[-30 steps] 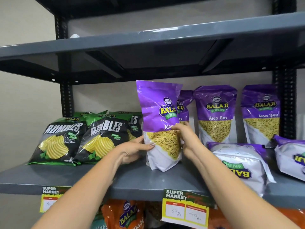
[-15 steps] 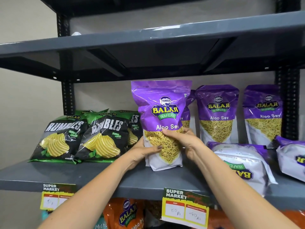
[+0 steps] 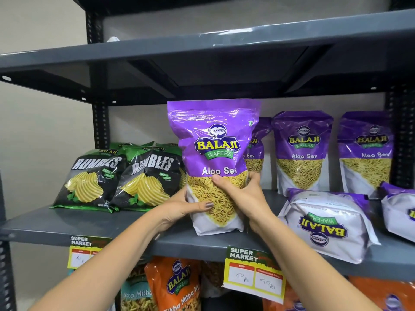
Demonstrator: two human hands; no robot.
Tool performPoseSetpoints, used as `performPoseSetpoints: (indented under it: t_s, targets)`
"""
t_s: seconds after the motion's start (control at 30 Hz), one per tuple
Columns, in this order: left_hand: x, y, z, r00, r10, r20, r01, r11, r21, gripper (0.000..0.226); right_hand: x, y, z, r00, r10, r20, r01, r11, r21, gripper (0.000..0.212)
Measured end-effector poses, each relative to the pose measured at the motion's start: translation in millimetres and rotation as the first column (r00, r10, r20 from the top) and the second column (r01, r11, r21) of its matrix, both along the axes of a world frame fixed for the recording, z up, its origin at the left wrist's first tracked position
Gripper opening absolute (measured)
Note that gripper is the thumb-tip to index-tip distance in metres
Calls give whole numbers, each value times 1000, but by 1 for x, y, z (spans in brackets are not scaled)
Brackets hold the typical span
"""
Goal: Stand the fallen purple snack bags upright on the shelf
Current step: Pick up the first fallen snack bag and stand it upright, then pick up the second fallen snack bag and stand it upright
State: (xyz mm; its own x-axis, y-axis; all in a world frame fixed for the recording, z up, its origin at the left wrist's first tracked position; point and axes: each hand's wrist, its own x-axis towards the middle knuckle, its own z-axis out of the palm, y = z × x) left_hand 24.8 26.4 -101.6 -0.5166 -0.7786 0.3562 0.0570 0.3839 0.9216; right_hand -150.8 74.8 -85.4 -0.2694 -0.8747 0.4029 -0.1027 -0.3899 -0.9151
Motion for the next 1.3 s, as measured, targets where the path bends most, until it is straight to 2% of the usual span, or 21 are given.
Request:
performPoseSetpoints:
  t_s: [0.1, 0.3, 0.4, 0.43, 0.47, 0.5, 0.53, 0.57, 0.6, 0.63, 0.67, 0.73, 0.8, 0.83, 0.9, 1.0, 1.07, 1.13, 1.17, 1.2, 1.3]
  targets:
    - [12, 12, -3, 999, 44, -5, -44, 999, 3, 84, 8, 10, -3, 997, -28, -71, 27, 1000, -12, 96]
    - [21, 33, -5, 997, 81, -14, -81, 997, 15, 108, 17, 31, -3, 994, -6, -109, 7, 1000, 2, 98]
    - [14, 52, 1, 975, 193, -107, -199, 979, -42, 128, 13, 49, 5, 989, 41, -141, -41, 999, 2, 127]
    - [9, 59, 4, 942, 294, -160, -312, 944, -103, 128, 7, 59, 11, 986, 23, -168, -27, 999, -19, 132]
    - [6, 67, 4, 875, 415, -248, -465, 865, -191, 117, -2, 69, 17, 978, -18, -206, 7, 998, -57, 129]
    - [1, 74, 1, 781, 496, -378, -610, 734, -298, 97, -15, 79, 24, 966, -85, -244, 57, 991, -118, 115]
    - [-4, 83, -3, 700, 509, -500, -709, 579, -403, 71, -32, 89, 32, 949, -161, -272, 110, 975, -194, 94]
    - [-9, 93, -7, 682, 470, -561, -732, 451, -512, 50, -49, 99, 40, 923, -248, -293, 170, 949, -267, 70]
    - [-18, 104, -13, 725, 411, -553, -687, 371, -625, 36, -70, 108, 47, 886, -342, -313, 239, 916, -323, 52]
    - [-27, 113, -20, 802, 345, -487, -591, 340, -732, 28, -92, 115, 52, 841, -433, -324, 316, 880, -354, 43]
    - [-38, 121, -26, 875, 298, -382, -473, 356, -806, 23, -116, 120, 54, 794, -506, -336, 393, 850, -351, 40]
    - [-64, 129, -31, 951, 251, -179, -282, 477, -832, 21, -158, 125, 53, 676, -589, -442, 536, 805, -253, 39]
    - [-95, 128, -26, 958, 273, -83, -243, 626, -741, 25, -190, 123, 44, 561, -540, -627, 651, 756, -68, 45]
    - [-111, 123, -20, 956, 286, -57, -253, 715, -652, 27, -199, 120, 38, 559, -466, -686, 669, 742, 41, 51]
    - [-142, 104, -4, 942, 334, 24, -290, 851, -438, 30, -206, 114, 28, 645, -331, -689, 627, 744, 231, 63]
    - [-177, 67, 27, 888, 378, 260, -352, 925, -142, 54, -205, 108, 16, 714, -274, -644, 577, 752, 320, 76]
    - [-190, 57, 39, 891, 282, 356, -306, 952, 10, 57, -202, 104, 11, 745, -277, -607, 555, 762, 334, 79]
    - [-197, 55, 42, 896, 111, 430, -196, 968, 159, 36, -198, 101, 6, 803, -278, -527, 504, 789, 352, 72]
    - [-197, 55, 42, 893, 47, 448, -156, 965, 209, 24, -196, 100, 4, 820, -283, -497, 488, 799, 352, 67]
    - [-198, 55, 41, 891, 27, 454, -142, 965, 221, 24, -196, 100, 2, 837, -286, -466, 471, 811, 348, 62]
    - [-199, 52, 43, 905, 84, 418, -186, 959, 212, 20, -199, 97, 0, 878, -287, -382, 414, 857, 307, 52]
